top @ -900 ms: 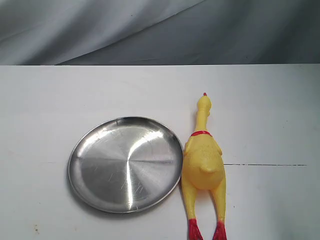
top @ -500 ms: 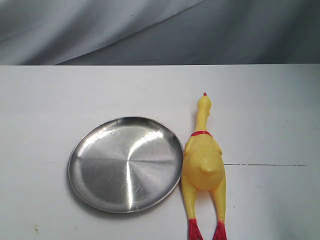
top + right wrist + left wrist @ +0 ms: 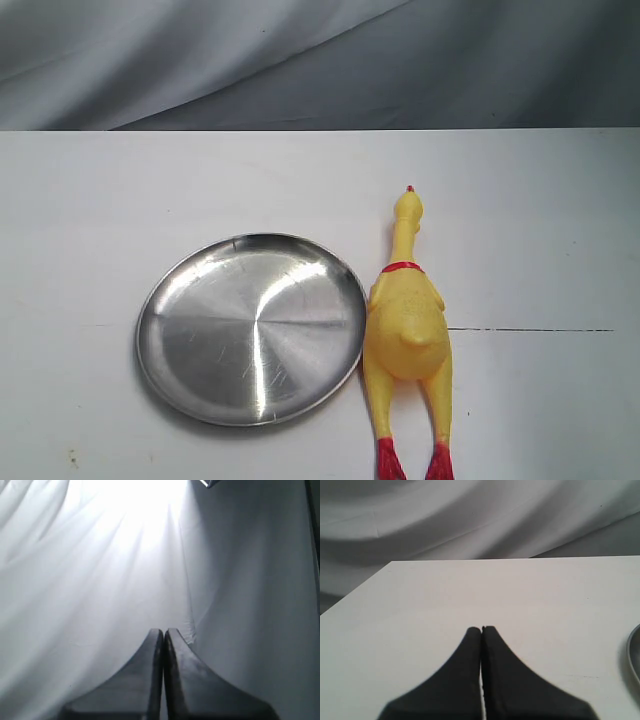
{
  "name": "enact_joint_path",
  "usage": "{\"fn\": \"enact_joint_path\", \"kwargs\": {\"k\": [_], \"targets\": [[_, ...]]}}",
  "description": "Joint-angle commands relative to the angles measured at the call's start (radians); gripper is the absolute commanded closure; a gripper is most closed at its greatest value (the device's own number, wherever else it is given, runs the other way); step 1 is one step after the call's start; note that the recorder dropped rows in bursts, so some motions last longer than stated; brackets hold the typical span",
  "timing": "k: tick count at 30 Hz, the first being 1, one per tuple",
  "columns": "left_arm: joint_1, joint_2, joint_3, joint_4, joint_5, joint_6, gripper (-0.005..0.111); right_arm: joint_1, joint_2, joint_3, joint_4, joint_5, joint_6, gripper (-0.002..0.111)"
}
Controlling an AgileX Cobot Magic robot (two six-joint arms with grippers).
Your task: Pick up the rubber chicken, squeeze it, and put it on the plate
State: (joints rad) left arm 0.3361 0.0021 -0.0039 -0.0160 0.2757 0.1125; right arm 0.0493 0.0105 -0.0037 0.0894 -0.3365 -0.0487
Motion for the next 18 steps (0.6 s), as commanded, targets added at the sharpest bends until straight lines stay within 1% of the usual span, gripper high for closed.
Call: {"fn": "enact_joint_path", "kwargs": {"k": [1, 9, 12, 13, 16, 18], "targets": [[0.002, -0.002, 0.004, 0.001, -0.009, 0.0, 0.107, 0.0, -0.004, 0.004, 0.007, -0.035, 0.0, 0.108], [0.002, -0.002, 0.004, 0.001, -0.026, 0.0, 0.107, 0.0, -0.004, 0.004, 0.0, -0.037, 0.0, 0.108], [0.002, -0.002, 0.004, -0.001, -0.167, -0.002, 0.107, 0.0, -0.004, 0.004, -0.016, -0.048, 0.0, 0.108], [0.002, -0.002, 0.004, -0.001, -0.249, -0.004, 0.107, 0.0, -0.004, 0.0, -0.027, -0.046, 0.0, 0.108], [0.002, -0.002, 0.004, -0.001, -0.432, -0.004, 0.107, 0.0, -0.004, -0.036, -0.049, -0.028, 0.0, 0.108], [0.002, -0.002, 0.004, -0.001, -0.521, -0.004, 0.107, 0.0, -0.004, -0.06, -0.052, 0.004, 0.0, 0.108]]}}
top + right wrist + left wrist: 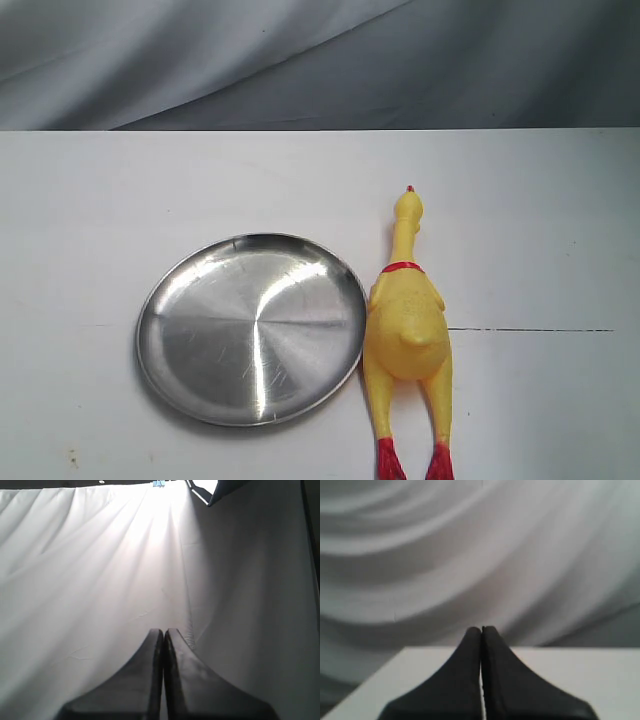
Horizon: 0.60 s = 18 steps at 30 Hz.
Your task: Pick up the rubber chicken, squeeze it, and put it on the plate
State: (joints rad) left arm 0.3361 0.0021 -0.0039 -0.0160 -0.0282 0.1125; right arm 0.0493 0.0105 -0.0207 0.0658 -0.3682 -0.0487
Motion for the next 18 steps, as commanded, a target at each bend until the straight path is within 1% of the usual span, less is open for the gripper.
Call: {"fn": "enact_joint_path", "kwargs": {"k": [1, 4, 7, 10, 11, 12, 14, 16, 18], "targets": [[0.002, -0.002, 0.004, -0.001, -0.256, -0.004, 0.107, 0.0, -0.004, -0.053, -0.028, 0.049, 0.0, 0.108], [0.002, -0.002, 0.004, -0.001, -0.334, -0.004, 0.107, 0.0, -0.002, -0.08, -0.028, 0.063, 0.0, 0.108], [0.002, -0.002, 0.004, -0.001, -0.388, -0.018, 0.107, 0.0, -0.002, -0.128, -0.028, 0.125, 0.0, 0.108], [0.002, -0.002, 0.004, -0.02, -0.442, -0.14, 0.107, 0.0, -0.002, -0.2, -0.028, 0.206, -0.002, 0.108], [0.002, -0.002, 0.004, -0.056, -0.425, -0.146, 0.107, 0.0, -0.002, -0.232, -0.028, 0.238, -0.012, 0.108], [0.002, -0.002, -0.004, -0.084, -0.376, -0.139, 0.107, 0.0, -0.002, -0.266, -0.028, 0.262, -0.024, 0.108], [0.002, 0.007, -0.071, -0.149, -0.271, -0.087, 0.107, 0.0, 0.011, -0.337, -0.028, 0.312, -0.056, 0.108], [0.002, 0.036, -0.139, -0.162, -0.218, -0.055, 0.107, 0.0, 0.042, -0.405, -0.028, 0.358, -0.078, 0.108], [0.002, 0.091, -0.215, -0.162, -0.196, -0.055, 0.107, 0.0, 0.091, -0.47, -0.028, 0.395, -0.081, 0.108]]}}
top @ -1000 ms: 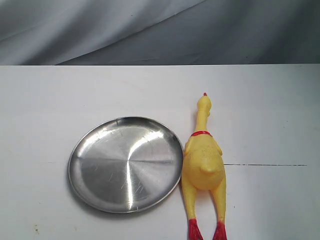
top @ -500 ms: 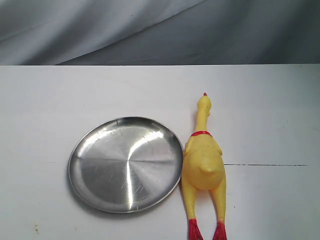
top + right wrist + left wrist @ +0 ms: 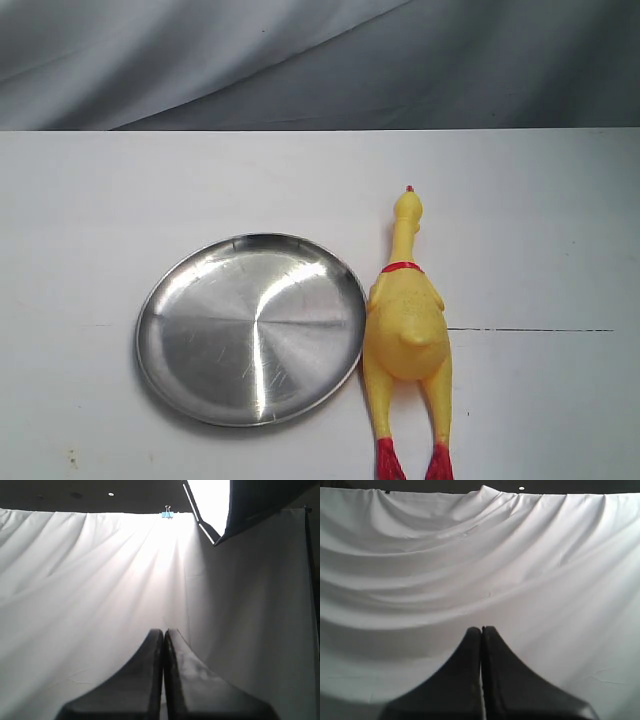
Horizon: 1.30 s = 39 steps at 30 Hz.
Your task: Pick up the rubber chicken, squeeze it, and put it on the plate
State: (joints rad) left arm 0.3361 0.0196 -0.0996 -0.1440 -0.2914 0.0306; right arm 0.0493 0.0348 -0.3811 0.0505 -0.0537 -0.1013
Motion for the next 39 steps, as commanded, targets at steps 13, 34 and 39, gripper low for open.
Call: {"fn": "enact_joint_path", "kwargs": {"k": [13, 34, 39], "targets": [[0.002, 0.688, -0.498, -0.034, 0.324, -0.2, 0.107, 0.079, 0.46, -0.272, 0.002, 0.192, -0.029, 0.108], [-0.41, 1.079, -0.557, -0.221, 0.501, -0.075, 0.107, 0.282, 0.972, -0.272, 0.345, 0.533, -0.024, 0.108], [-0.523, 1.079, -0.557, -0.25, 0.55, -0.08, 0.107, 0.282, 0.972, -0.272, 0.355, 0.485, -0.024, 0.108]]}}
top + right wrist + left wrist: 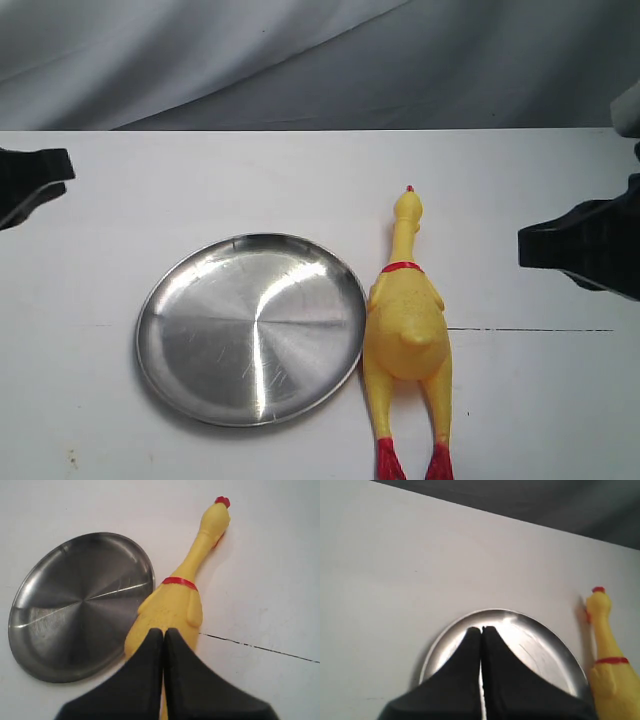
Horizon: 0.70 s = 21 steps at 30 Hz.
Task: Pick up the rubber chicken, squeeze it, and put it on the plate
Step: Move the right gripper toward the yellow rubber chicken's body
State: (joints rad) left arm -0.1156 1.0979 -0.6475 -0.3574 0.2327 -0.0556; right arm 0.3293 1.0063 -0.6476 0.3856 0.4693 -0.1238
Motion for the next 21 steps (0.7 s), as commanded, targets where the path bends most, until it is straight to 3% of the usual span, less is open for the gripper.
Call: {"fn": "enact_joint_path", "kwargs": {"k": [1, 13, 21], "targets": [[-0.083, 0.001, -0.009, -0.06, 0.035, 0.006, 0.107, 0.002, 0.001, -0.005, 0.022, -0.04, -0.001, 0.108], [-0.096, -0.004, -0.009, -0.186, -0.015, 0.004, 0.107, 0.002, 0.001, -0.005, 0.063, -0.03, 0.001, 0.108], [-0.092, -0.002, -0.025, -0.184, 0.052, 0.046, 0.107, 0.002, 0.001, -0.005, 0.076, 0.179, 0.092, 0.108]]}}
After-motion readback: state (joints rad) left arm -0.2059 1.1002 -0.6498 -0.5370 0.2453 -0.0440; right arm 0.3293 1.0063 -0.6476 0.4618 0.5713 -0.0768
